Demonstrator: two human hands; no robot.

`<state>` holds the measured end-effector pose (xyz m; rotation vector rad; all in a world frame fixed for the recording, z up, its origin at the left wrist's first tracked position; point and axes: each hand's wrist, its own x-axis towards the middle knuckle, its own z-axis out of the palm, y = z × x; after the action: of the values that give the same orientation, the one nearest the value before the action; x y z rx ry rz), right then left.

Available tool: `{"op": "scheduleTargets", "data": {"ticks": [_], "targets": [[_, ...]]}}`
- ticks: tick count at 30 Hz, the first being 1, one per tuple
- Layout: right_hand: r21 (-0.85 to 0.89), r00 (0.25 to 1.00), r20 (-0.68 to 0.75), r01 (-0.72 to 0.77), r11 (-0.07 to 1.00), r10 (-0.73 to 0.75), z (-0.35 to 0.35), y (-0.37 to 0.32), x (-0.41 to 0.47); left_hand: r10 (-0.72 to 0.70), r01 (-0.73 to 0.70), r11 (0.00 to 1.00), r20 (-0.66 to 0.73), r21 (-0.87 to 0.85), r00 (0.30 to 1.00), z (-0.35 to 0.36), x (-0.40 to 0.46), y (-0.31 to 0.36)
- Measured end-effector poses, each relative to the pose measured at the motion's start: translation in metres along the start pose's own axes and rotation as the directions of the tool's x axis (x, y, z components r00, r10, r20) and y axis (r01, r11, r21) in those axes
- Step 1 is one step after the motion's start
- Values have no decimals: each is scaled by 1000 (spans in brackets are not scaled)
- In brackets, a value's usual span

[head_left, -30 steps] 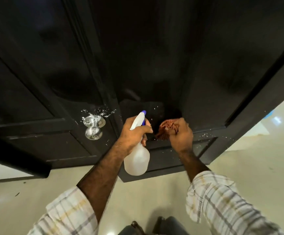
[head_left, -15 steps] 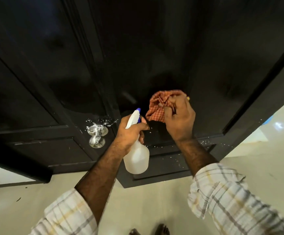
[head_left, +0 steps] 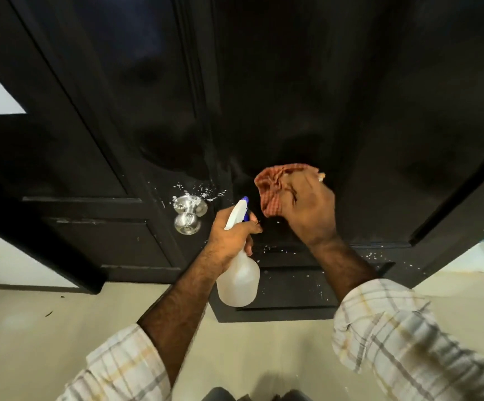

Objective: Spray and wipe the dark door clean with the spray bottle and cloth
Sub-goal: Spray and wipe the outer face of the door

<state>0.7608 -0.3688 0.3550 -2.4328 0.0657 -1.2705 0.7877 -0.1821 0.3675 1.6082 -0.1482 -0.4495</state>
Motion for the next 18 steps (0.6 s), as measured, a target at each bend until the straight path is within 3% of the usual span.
{"op": "scheduleTargets", "data": {"ticks": [3, 6, 9, 13, 15, 18], "targets": [[14, 988, -133, 87, 996, -85, -18, -29, 59, 18, -19, 999, -30, -35, 999, -7, -2, 23], [-20, 983, -115, 143, 990, -144, -13, -25, 53, 14, -16, 999, -58, -29, 998, -18, 0, 28], [-120, 975, 88, 214, 969, -204, 11, 5, -6, 31, -31, 1000, -69, -5, 997, -22, 3, 9], [-223, 853, 457, 386, 895, -253, 37, 50, -83, 37, -35, 999, -57, 37, 998, -23, -3, -32], [-216, 808, 526, 429, 877, -266, 38, 57, -90, 19, -17, 999, -72, 29, 997, -23, -7, -44], [-179, 811, 488, 456, 872, -323, 29, 46, -64, 9, -9, 1000, -112, 6, 994, -24, -12, -44]]}}
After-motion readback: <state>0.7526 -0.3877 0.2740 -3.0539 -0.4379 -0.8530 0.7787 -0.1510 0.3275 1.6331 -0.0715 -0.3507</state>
